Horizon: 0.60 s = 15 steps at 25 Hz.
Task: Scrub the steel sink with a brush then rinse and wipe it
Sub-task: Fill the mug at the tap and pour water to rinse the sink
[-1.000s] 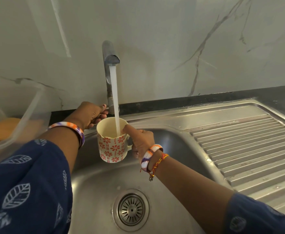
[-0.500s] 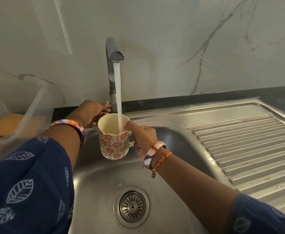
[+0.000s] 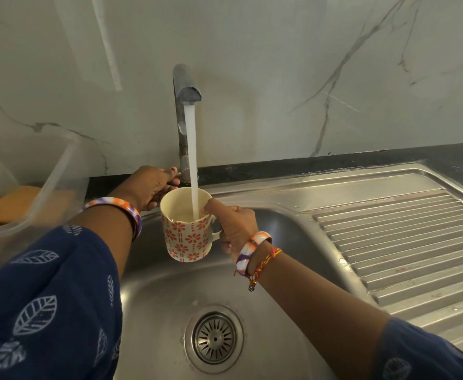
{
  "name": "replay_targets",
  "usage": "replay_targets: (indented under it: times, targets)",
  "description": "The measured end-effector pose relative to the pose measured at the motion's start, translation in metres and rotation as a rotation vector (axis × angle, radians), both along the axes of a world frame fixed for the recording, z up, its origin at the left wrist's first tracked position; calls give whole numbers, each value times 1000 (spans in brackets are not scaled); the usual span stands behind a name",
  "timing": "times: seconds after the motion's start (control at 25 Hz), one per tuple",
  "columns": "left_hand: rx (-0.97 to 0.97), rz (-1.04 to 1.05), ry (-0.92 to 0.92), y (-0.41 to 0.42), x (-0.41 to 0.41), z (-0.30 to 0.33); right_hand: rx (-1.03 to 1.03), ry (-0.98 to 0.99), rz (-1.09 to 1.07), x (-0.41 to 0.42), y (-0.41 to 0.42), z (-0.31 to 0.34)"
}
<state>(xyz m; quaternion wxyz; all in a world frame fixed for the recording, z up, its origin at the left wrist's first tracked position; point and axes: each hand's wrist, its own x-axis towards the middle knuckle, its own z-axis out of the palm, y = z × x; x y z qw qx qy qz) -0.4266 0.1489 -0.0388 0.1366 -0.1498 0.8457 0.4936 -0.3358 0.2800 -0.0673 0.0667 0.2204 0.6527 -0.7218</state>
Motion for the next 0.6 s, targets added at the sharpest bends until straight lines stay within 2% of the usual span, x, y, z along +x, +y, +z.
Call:
replay_targets:
  times: [0.6]
  targets:
    - [38,-13,-9,-3,3,-1,50,-22,-3,4,4,-7]
